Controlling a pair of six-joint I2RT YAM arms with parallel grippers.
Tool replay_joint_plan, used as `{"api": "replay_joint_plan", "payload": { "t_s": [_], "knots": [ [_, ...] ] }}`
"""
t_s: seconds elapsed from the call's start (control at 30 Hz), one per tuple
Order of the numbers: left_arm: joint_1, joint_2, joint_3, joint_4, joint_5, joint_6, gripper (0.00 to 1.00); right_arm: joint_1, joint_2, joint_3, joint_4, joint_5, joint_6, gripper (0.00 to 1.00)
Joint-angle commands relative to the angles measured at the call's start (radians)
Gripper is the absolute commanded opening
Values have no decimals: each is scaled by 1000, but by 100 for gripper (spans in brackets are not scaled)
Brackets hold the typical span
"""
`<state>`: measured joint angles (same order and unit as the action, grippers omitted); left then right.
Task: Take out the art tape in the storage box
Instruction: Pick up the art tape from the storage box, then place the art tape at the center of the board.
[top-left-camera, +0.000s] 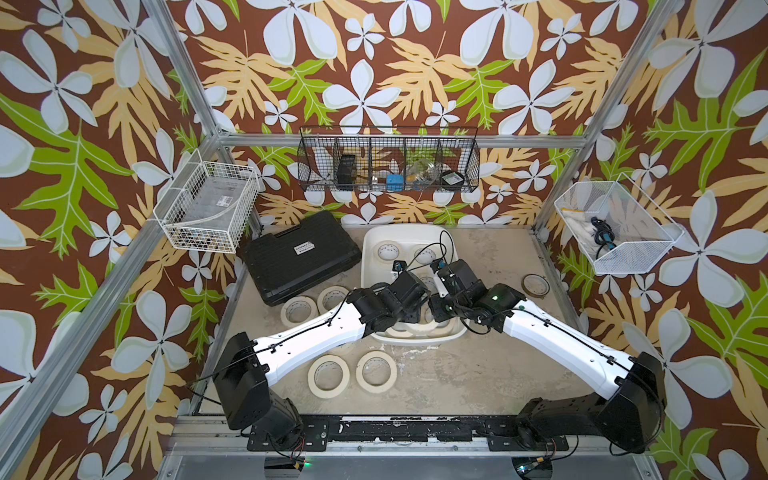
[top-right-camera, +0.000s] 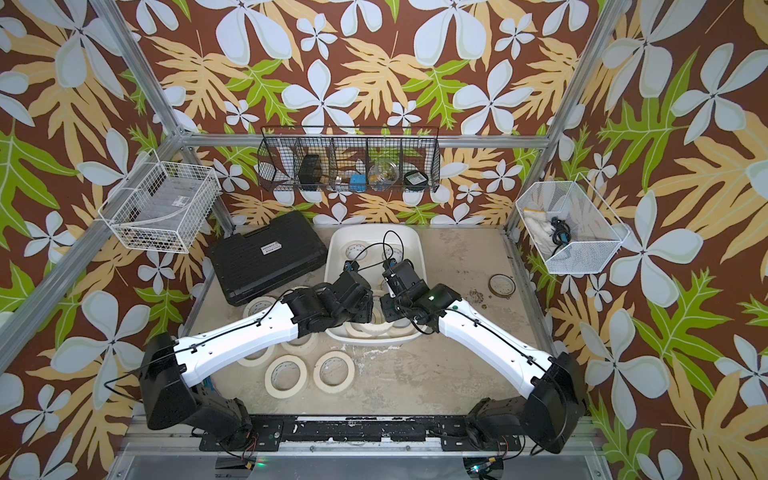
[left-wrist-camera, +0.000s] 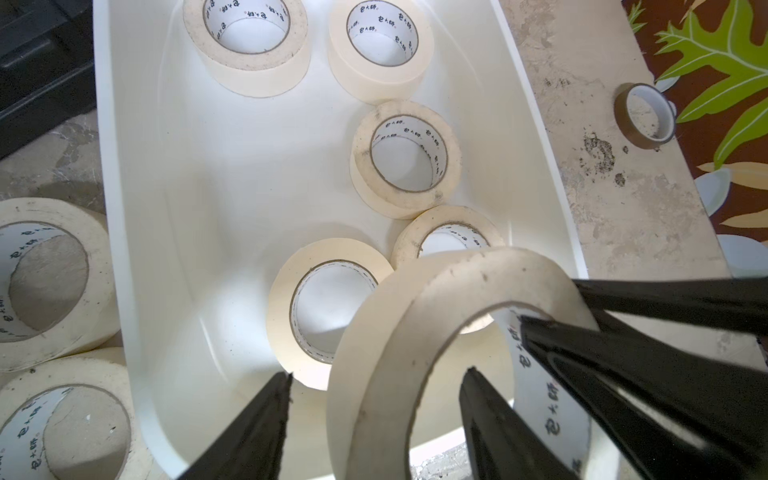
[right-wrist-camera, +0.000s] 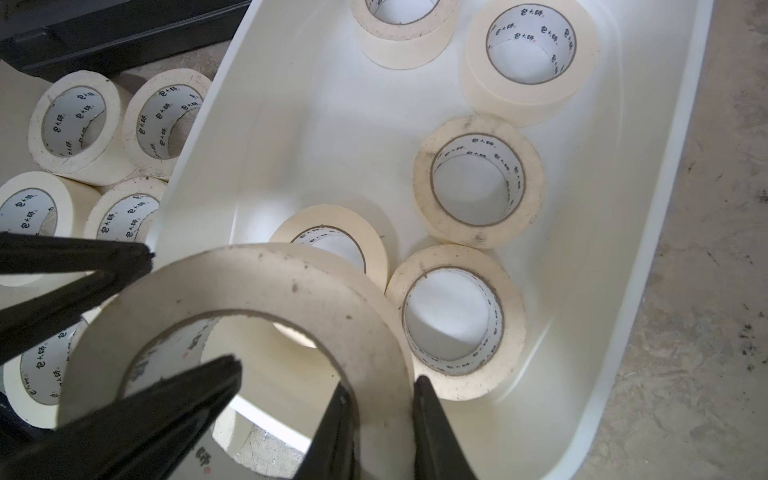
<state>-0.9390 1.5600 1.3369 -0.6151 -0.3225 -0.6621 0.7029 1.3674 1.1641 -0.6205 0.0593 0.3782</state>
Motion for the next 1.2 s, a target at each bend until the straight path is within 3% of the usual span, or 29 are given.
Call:
{"api": "replay_joint_plan", "payload": {
  "t_s": [0.0,0.1,0.23,0.37,0.43,0.63,1.0,1.17],
  "knots": [
    [2,23,36,-50,-41,-19,50,3,-14,-6,30,12,22,11],
    [1,36,50,-51,-40,-22,35,4,-15,-11,22,23,22,15],
    [1,45,62,-53,-31,-22,17,4,-15,-19,22,33,30,29],
    [2,48,64,-49,-6,-24,11,4,-32,-21,36,18,22,39],
    [2,43,65,-48,7,-25,8,4,-46,-26,45,18,24,50],
    [2,-4,44,-32,-7,-41,7,3,-93,-33,61,-24,33,61],
    [-7,-48,1,-56,-1,-86,4,-6,-255,-52,89,-31,51,62],
    [-71,-68,-58,-35,23,-77,3,-80,-308,-102,110,2,62,61]
  ]
}}
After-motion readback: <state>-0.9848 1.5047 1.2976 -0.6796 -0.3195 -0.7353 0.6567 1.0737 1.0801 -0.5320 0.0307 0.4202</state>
